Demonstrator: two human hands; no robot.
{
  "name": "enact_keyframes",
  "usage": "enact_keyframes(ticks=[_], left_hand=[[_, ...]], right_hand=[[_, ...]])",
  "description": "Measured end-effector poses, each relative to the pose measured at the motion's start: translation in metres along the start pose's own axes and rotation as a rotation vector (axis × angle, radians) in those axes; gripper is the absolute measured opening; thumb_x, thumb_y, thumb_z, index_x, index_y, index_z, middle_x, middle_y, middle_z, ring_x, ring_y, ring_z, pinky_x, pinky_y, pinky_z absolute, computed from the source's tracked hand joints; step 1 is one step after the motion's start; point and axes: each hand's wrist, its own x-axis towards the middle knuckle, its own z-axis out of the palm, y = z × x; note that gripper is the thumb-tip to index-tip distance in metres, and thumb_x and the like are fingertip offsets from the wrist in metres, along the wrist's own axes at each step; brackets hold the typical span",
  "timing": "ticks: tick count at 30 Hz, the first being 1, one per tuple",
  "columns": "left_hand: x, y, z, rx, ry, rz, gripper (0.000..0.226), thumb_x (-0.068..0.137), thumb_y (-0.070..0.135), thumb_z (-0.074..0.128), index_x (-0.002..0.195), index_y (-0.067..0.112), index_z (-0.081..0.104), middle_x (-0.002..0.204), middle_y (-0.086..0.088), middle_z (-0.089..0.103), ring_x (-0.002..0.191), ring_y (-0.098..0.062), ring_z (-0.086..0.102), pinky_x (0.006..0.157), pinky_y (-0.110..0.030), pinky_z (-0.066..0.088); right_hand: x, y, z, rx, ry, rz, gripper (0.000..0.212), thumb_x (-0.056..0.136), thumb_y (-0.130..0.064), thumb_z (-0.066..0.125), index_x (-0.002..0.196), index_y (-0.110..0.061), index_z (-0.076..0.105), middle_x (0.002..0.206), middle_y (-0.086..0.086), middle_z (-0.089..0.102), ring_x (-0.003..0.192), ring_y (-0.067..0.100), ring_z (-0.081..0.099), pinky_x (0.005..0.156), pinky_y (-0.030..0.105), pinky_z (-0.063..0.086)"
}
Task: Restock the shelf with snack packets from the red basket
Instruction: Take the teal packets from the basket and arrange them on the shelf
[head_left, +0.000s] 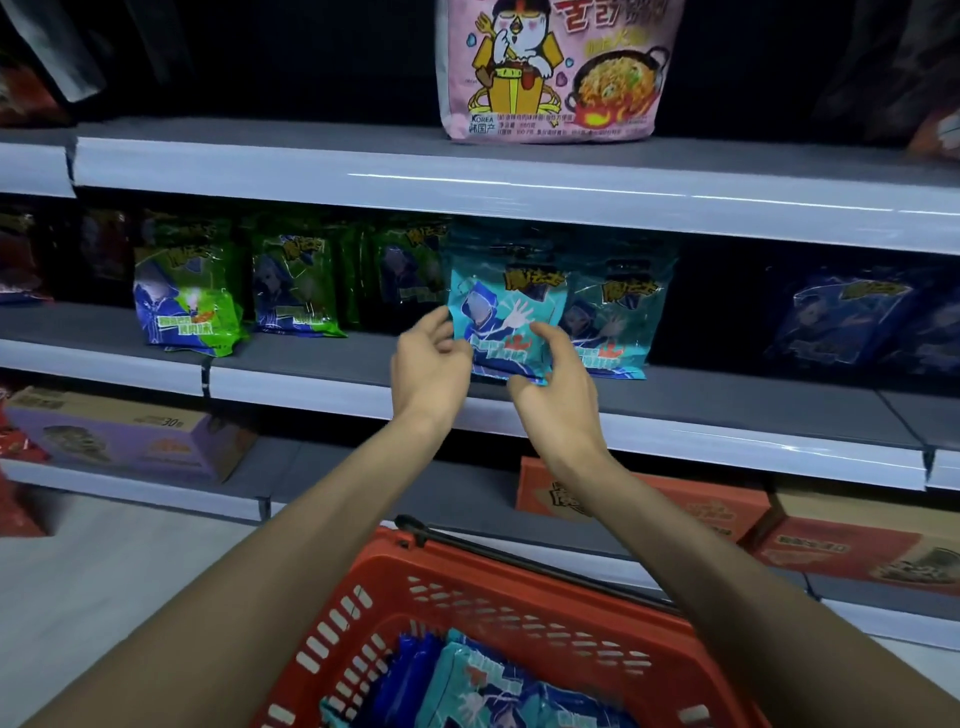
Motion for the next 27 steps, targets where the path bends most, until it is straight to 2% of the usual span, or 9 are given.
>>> enact_keyframes(ticks=[3, 6, 10, 13, 19, 21, 23, 25, 27], left_hand=[[0.015, -0.004, 0.001, 0.008, -0.008, -0.011, 0.067, 0.076, 0.019, 0.052, 0.142, 0.017, 0.062, 0.125, 0.000, 0.075, 0.116, -0.015, 0.071, 0.105, -0.044, 0.056], [0.020, -0.010, 0.002, 0.015, -0.041, -0.057, 0.071, 0.073, 0.021, 0.057, 0.144, 0.017, 0.060, 0.128, 0.000, 0.073, 0.118, -0.015, 0.070, 0.105, -0.043, 0.056], [0.012, -0.011, -0.001, 0.063, -0.075, -0.047, 0.055, 0.088, 0.003, 0.056, 0.141, 0.017, 0.062, 0.123, 0.002, 0.074, 0.110, -0.015, 0.072, 0.101, -0.042, 0.058], [0.014, -0.014, -0.002, 0.096, -0.105, -0.023, 0.052, 0.091, 0.001, 0.056, 0.138, 0.021, 0.064, 0.119, 0.008, 0.075, 0.105, -0.010, 0.073, 0.099, -0.040, 0.059], [0.024, -0.005, -0.006, 0.245, -0.180, -0.024, 0.040, 0.090, 0.010, 0.062, 0.120, 0.036, 0.067, 0.093, 0.028, 0.068, 0.103, -0.012, 0.071, 0.097, -0.040, 0.058], [0.027, -0.002, -0.008, 0.279, -0.189, -0.021, 0.041, 0.090, 0.013, 0.064, 0.126, 0.032, 0.064, 0.099, 0.020, 0.070, 0.107, -0.018, 0.070, 0.098, -0.040, 0.057], [0.025, -0.002, -0.012, 0.400, -0.139, 0.003, 0.056, 0.093, 0.017, 0.065, 0.147, 0.024, 0.053, 0.118, 0.005, 0.067, 0.117, -0.024, 0.065, 0.100, -0.039, 0.053], [0.016, -0.006, -0.016, 0.545, -0.070, 0.148, 0.058, 0.094, 0.020, 0.062, 0.150, 0.023, 0.050, 0.140, -0.001, 0.059, 0.126, -0.027, 0.059, 0.106, -0.045, 0.047], [0.005, -0.013, -0.018, 0.689, -0.096, 0.335, 0.053, 0.093, 0.019, 0.059, 0.145, 0.025, 0.055, 0.146, 0.001, 0.056, 0.130, -0.026, 0.055, 0.108, -0.045, 0.042]], right_hand=[[0.012, 0.000, 0.002, -0.058, -0.038, -0.011, 0.068, 0.090, -0.007, 0.057, 0.154, -0.023, 0.043, 0.166, -0.004, 0.034, 0.153, 0.015, 0.030, 0.119, 0.029, 0.031], [0.017, 0.004, 0.006, -0.108, -0.092, 0.007, 0.072, 0.092, -0.007, 0.057, 0.158, -0.029, 0.039, 0.173, -0.003, 0.017, 0.157, 0.013, 0.020, 0.102, 0.017, 0.025], [0.019, 0.011, 0.010, -0.131, -0.104, 0.026, 0.077, 0.090, -0.006, 0.057, 0.160, -0.030, 0.036, 0.173, -0.005, 0.014, 0.154, 0.014, 0.028, 0.095, 0.018, 0.030], [0.021, 0.014, 0.012, -0.173, -0.116, 0.019, 0.079, 0.089, -0.006, 0.057, 0.162, -0.027, 0.032, 0.173, -0.007, 0.012, 0.153, 0.015, 0.029, 0.094, 0.019, 0.031], [0.030, 0.011, 0.016, -0.250, -0.135, 0.050, 0.081, 0.089, -0.012, 0.058, 0.163, -0.023, 0.026, 0.174, -0.004, 0.009, 0.157, 0.019, 0.022, 0.115, 0.032, 0.031], [0.030, 0.011, 0.016, -0.283, -0.125, 0.045, 0.082, 0.089, -0.012, 0.059, 0.163, -0.023, 0.026, 0.174, -0.003, 0.006, 0.157, 0.021, 0.023, 0.114, 0.034, 0.034], [0.026, 0.012, 0.016, -0.353, -0.088, -0.001, 0.081, 0.089, -0.013, 0.059, 0.163, -0.023, 0.027, 0.174, -0.002, 0.006, 0.156, 0.024, 0.025, 0.109, 0.036, 0.040], [0.021, 0.015, 0.016, -0.448, -0.050, -0.087, 0.077, 0.088, -0.012, 0.058, 0.160, -0.020, 0.032, 0.174, 0.001, 0.010, 0.155, 0.026, 0.027, 0.109, 0.038, 0.043], [0.017, 0.017, 0.016, -0.545, -0.049, -0.167, 0.071, 0.089, -0.010, 0.055, 0.158, -0.017, 0.036, 0.172, 0.003, 0.016, 0.155, 0.025, 0.024, 0.110, 0.039, 0.043]])
